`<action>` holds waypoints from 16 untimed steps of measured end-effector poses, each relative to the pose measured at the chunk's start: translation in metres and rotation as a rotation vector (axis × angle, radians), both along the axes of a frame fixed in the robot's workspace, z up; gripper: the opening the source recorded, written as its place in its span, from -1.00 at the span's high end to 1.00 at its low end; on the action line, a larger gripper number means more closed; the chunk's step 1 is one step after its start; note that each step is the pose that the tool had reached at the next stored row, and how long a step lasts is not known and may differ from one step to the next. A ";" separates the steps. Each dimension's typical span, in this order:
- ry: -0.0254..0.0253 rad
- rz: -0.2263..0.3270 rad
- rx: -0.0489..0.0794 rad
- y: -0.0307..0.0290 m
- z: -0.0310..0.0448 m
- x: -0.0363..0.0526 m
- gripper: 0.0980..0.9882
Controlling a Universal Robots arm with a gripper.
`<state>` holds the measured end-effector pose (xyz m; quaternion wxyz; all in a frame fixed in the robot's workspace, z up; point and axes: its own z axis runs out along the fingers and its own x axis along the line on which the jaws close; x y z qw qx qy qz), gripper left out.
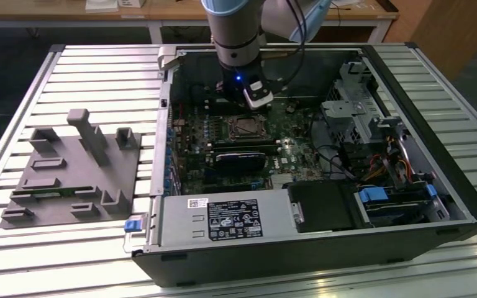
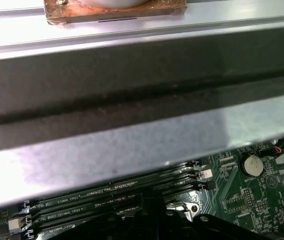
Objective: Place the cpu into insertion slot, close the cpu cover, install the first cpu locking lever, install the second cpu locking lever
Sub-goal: 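Install the first cpu locking lever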
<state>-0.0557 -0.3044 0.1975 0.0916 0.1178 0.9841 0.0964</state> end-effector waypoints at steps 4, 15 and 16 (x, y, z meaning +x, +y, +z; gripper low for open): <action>0.0000 -0.010 -0.004 0.0000 -0.0012 0.0000 0.98; 0.0003 -0.035 -0.011 0.0000 -0.0043 0.0000 0.98; 0.0002 -0.035 -0.011 0.0000 -0.0043 0.0000 0.98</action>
